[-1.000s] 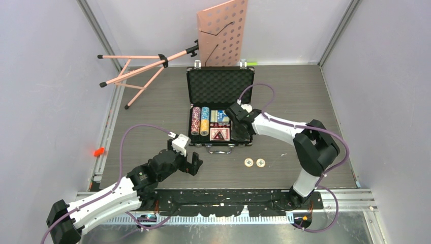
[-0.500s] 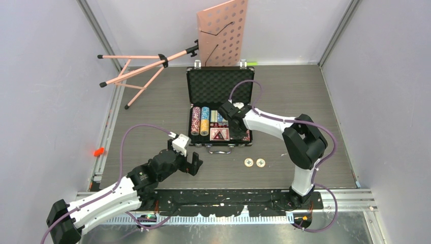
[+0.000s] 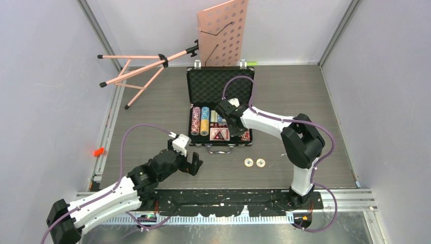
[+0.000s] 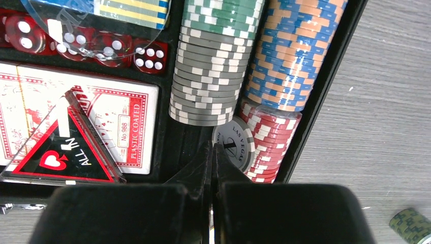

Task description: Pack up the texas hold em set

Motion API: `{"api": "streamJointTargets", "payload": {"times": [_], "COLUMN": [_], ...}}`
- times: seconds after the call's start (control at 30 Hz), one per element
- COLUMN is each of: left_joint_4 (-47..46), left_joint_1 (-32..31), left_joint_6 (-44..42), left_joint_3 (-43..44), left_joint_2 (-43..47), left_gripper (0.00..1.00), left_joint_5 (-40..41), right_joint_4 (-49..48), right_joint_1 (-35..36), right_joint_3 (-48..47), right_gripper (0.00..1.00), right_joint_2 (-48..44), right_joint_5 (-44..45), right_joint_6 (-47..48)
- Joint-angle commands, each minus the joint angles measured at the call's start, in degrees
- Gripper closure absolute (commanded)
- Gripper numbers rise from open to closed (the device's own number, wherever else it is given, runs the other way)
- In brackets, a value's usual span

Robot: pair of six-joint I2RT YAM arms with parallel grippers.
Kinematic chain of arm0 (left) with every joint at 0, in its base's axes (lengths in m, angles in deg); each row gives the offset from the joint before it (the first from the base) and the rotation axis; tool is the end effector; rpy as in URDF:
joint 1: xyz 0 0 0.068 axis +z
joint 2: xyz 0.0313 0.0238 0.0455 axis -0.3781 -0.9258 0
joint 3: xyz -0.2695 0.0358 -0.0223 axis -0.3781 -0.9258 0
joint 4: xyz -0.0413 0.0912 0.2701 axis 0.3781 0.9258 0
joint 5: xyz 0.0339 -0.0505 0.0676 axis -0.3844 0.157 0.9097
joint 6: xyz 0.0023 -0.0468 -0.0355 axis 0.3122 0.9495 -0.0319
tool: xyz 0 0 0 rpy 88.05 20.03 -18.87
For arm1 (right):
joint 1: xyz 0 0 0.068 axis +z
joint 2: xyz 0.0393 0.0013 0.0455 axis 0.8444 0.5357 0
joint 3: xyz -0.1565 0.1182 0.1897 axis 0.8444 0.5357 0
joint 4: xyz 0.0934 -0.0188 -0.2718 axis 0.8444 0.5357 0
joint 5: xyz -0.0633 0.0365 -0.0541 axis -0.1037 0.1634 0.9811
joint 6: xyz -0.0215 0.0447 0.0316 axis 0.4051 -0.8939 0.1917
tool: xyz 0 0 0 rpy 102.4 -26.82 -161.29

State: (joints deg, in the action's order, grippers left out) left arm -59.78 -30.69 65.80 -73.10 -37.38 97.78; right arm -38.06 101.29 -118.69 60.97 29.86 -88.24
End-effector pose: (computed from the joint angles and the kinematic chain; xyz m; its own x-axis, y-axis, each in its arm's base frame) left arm 0.1155 -0.1379 0.1781 -0.4804 0.0728 -0.8740 0.5316 0.8168 -0.2242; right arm 0.2966 0.2610 0.1682 -0.8718 -0.2474 -0.4228 -0.1839 0.9652 -0.1858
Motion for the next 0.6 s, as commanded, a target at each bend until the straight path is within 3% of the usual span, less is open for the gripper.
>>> {"api": "streamJointTargets", "payload": {"times": [0.0, 0.17, 0.4, 0.5, 0.57], "left_joint_4": [-2.95, -2.94, -2.85, -2.85, -2.85], "left_joint_1": [-0.18, -0.18, -0.18, -0.18, -0.18], "left_joint_6": [-0.8, -0.8, -0.8, -0.85, -0.8], "left_joint_3": [0.9, 0.9, 0.9, 0.83, 0.81], "left_joint_2": [-0.2, -0.2, -0.16, 0.02, 0.12], "left_gripper": [0.01, 0.01, 0.01, 0.01, 0.01], "left_joint_5": [0.21, 0.21, 0.13, 0.12, 0.12], "right_joint_4": [-0.43, -3.19, -3.97, -1.52, -0.23], "right_joint_1": [-0.09, -0.09, -0.09, -0.09, -0.13], "right_joint_3": [-2.44, -1.93, -2.02, -2.63, -2.49], "right_gripper": [0.99, 0.95, 0.8, 0.78, 0.81], "right_joint_2": [-0.18, -1.89, -5.49, -5.88, -5.97], "right_joint_5": [-1.51, -7.05, -8.77, -8.27, -8.2], "right_joint_6": [3.14, 2.24, -0.19, -1.11, -0.99]}}
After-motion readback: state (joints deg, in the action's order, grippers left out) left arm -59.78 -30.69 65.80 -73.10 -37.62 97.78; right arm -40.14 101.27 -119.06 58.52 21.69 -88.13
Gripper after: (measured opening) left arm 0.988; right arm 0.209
